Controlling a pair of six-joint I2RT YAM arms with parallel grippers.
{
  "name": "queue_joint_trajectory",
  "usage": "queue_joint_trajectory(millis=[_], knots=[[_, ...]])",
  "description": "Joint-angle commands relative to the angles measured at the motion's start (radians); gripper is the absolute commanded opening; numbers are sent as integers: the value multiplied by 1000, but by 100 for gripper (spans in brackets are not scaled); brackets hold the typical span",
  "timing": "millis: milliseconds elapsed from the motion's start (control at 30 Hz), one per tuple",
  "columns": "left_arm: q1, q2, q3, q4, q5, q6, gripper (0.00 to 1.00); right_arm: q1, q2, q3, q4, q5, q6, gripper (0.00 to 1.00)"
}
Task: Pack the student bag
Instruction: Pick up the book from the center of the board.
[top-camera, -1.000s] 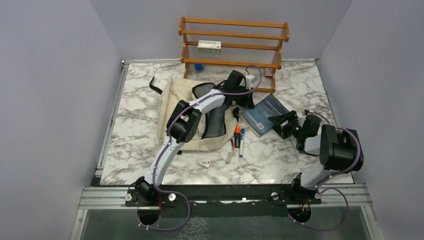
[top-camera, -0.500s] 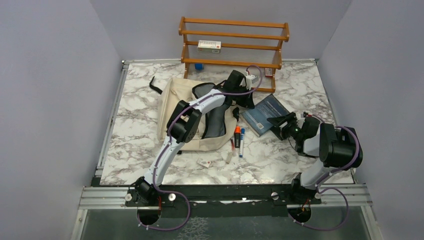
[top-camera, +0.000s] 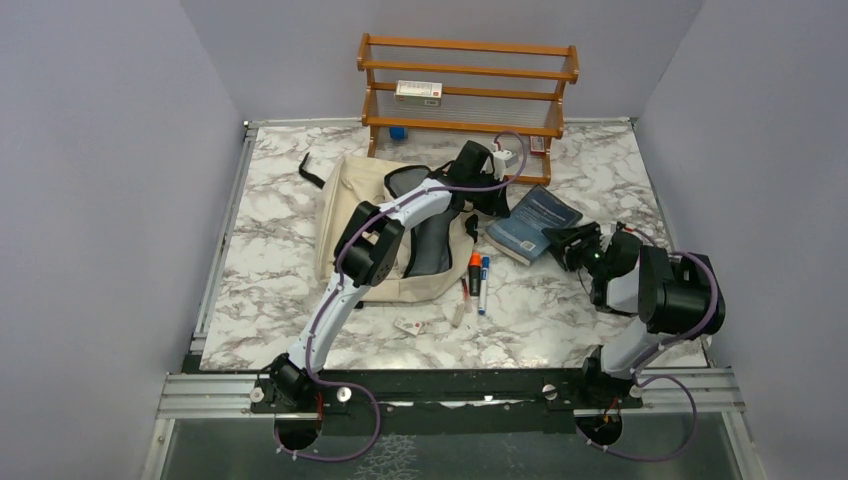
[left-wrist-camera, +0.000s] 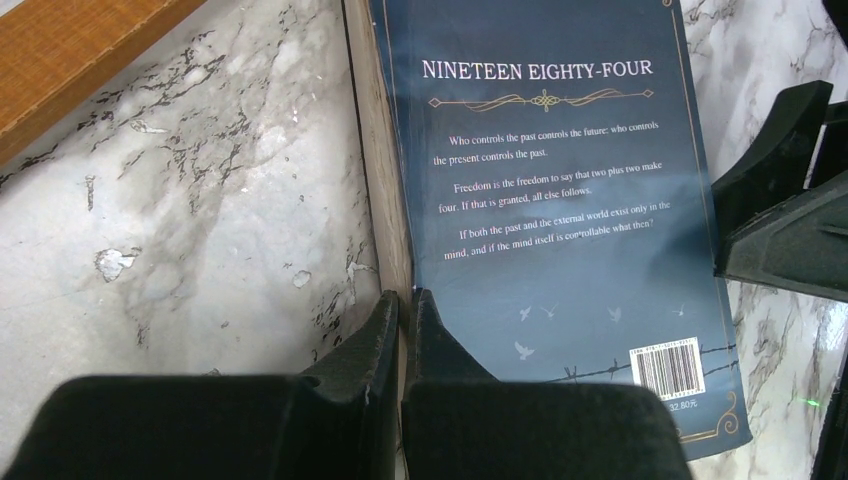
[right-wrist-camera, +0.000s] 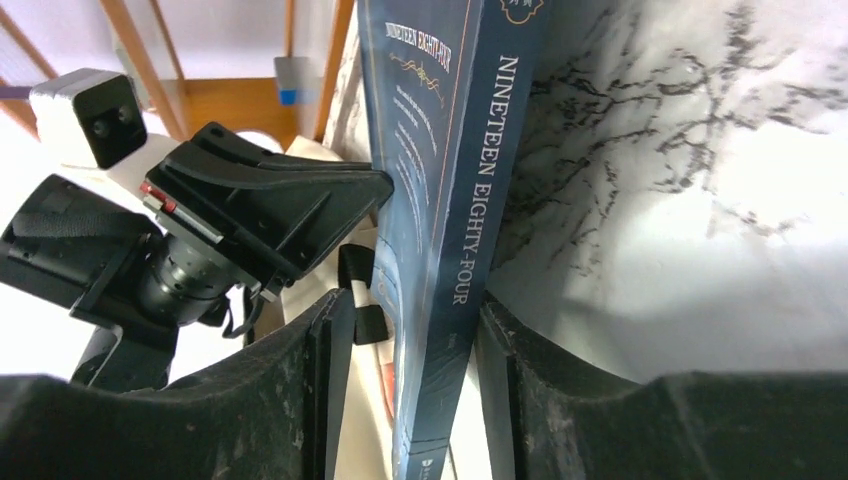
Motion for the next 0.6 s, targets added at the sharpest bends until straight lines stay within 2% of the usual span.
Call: queue_joint_trajectory(millis=[0,133,200,400,500,567], knots=[[-61,143,-74,-237,-67,48,0,4,109,3,418,-134,90,48],[-60,141,-73,-237,-65,50,0,4,197,4,512,-163,126,39],[-60,140,-74,-237,-65,51,0,4,217,5,512,-164,123,38],[-59,136,-68,-235,-49,51,0,4,150,44,224,-134,-6,37],[-61,128,-65,-224,-20,48,0,4,92,78,81,-116,-99,34],[-60,118,-61,-216,5,46,0,4,60,85,42,-113,-143,30]])
